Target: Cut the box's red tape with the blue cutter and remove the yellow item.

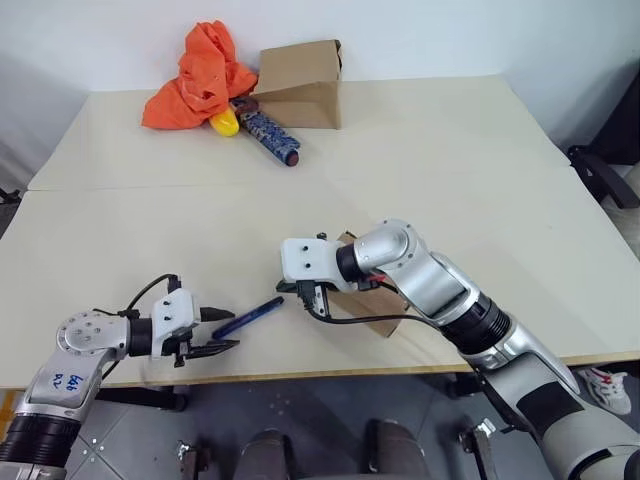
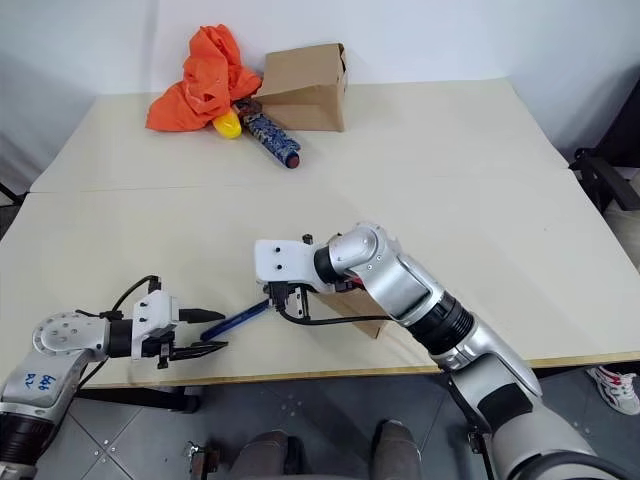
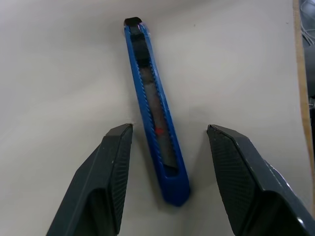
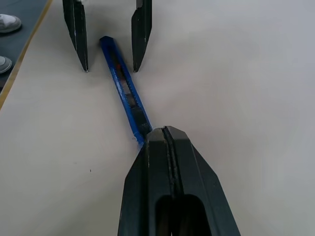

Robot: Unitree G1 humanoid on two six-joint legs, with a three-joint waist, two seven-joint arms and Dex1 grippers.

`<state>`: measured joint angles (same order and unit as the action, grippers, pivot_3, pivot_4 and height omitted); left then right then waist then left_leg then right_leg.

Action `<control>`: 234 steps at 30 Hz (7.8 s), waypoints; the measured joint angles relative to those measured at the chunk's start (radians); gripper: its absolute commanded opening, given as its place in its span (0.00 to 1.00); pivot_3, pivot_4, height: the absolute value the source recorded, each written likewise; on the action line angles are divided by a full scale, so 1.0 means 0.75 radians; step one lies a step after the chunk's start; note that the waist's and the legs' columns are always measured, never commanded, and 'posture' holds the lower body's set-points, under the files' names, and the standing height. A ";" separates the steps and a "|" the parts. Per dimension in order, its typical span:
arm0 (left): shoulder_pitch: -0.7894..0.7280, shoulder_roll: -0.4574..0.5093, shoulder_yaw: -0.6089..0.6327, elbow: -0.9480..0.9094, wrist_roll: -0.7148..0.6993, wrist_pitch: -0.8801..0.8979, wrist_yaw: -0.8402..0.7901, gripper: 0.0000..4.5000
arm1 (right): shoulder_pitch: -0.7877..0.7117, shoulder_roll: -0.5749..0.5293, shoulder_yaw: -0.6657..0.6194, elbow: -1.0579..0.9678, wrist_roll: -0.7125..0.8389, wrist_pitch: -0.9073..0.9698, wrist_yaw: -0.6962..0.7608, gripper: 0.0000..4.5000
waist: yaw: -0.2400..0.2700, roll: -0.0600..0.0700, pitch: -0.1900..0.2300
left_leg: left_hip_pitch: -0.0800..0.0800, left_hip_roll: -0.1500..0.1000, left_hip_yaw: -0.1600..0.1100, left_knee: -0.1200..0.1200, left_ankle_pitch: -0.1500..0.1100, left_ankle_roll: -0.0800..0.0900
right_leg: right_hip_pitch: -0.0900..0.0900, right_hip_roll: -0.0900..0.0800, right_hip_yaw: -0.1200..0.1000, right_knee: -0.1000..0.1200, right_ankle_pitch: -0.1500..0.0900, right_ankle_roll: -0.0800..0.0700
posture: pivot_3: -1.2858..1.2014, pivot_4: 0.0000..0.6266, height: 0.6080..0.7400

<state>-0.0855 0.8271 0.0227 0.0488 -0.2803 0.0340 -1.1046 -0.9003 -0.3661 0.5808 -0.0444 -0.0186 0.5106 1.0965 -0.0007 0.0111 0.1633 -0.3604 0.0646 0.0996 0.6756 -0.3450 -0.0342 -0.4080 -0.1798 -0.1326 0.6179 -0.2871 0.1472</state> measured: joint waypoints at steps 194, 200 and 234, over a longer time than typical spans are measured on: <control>-0.196 -0.362 0.052 -0.096 0.059 -0.185 0.426 0.71 | -0.533 0.077 -0.254 0.577 0.504 0.865 0.082 0.03 | -0.076 -0.013 0.002 | -0.012 0.001 -0.002 -0.009 -0.001 -0.002 | -0.009 0.001 -0.008 -0.009 0.002 0.003 | 0.52 0.24 1.00; -0.168 -0.206 0.219 -0.106 -0.071 -0.020 0.364 1.00 | -0.491 0.010 -0.339 0.483 0.510 0.896 -0.017 0.03 | -0.078 -0.013 0.002 | -0.012 0.001 -0.002 -0.010 -0.001 -0.002 | -0.009 0.000 -0.008 -0.009 0.002 0.003 | 0.52 0.24 1.00; -0.899 -0.318 -0.359 -0.064 -0.169 0.729 0.076 0.00 | -0.025 -0.406 -0.831 -0.441 0.747 1.282 -0.543 0.03 | -0.033 -0.022 0.010 | -0.015 0.000 -0.002 -0.001 -0.002 -0.002 | -0.009 0.002 -0.005 -0.009 0.002 0.004 | 0.52 0.24 1.00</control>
<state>-0.7598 0.5886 -0.2464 0.0008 -0.4072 0.5808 -1.0478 -0.9193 -0.6704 -0.0426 -0.3754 0.5414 1.4725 0.6893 -0.0256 -0.0057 0.1711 -0.3714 0.0649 0.0984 0.6750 -0.3464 -0.0357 -0.4146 -0.1786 -0.1360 0.6111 -0.2855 0.1502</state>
